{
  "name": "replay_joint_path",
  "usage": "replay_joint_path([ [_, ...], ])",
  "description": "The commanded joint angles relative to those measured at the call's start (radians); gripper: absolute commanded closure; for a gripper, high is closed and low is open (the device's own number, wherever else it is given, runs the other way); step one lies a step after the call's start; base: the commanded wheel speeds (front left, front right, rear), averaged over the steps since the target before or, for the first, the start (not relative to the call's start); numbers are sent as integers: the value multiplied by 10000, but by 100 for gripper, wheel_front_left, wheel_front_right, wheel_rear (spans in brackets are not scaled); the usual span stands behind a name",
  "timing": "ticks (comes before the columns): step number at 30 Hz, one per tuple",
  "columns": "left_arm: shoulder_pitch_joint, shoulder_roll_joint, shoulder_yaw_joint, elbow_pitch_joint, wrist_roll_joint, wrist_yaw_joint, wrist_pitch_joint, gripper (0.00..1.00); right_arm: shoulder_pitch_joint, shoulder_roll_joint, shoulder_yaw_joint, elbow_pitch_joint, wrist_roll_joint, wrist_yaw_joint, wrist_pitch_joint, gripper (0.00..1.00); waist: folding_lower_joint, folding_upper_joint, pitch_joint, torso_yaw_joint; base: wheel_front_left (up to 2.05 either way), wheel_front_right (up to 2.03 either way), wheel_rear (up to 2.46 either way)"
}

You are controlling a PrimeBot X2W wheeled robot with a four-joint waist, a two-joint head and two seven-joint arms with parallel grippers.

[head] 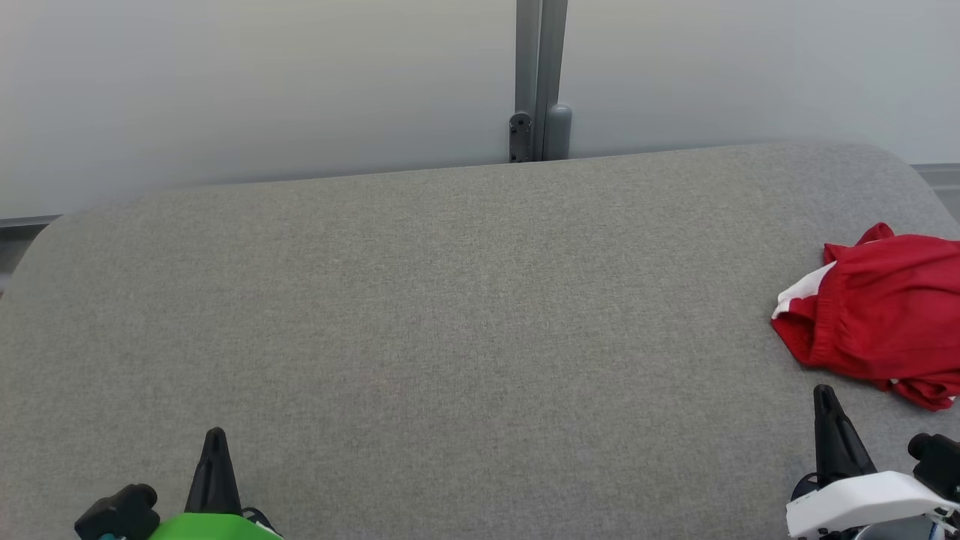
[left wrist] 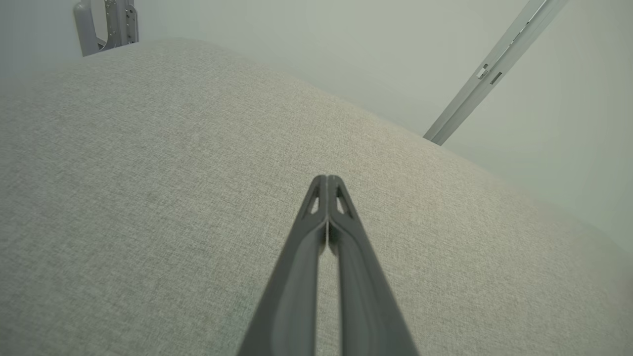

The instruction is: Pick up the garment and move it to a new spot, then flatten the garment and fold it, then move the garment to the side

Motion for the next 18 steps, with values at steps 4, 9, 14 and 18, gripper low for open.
replay_joint_path([
  [4, -397, 44, 104, -127, -898, -104, 198, 100, -370, -55, 1, -52, 956, -1, 194, 100, 0, 0, 9, -3, 0, 0, 0],
  [9, -512, 49, 167, -115, -1668, -181, 390, 100, -499, -49, 13, 19, 1775, -2, 384, 100, 0, 0, 20, -6, 0, 0, 0],
  [14, -621, 54, 227, -102, -2386, -250, 572, 100, -630, -43, 23, 81, 2553, -1, 569, 100, 0, 0, 31, -9, 0, 0, 0],
  [18, -707, 58, 270, -93, -2933, -300, 709, 100, -727, -39, 30, 131, 3127, -1, 706, 100, 0, 0, 39, -11, 0, 0, 0],
])
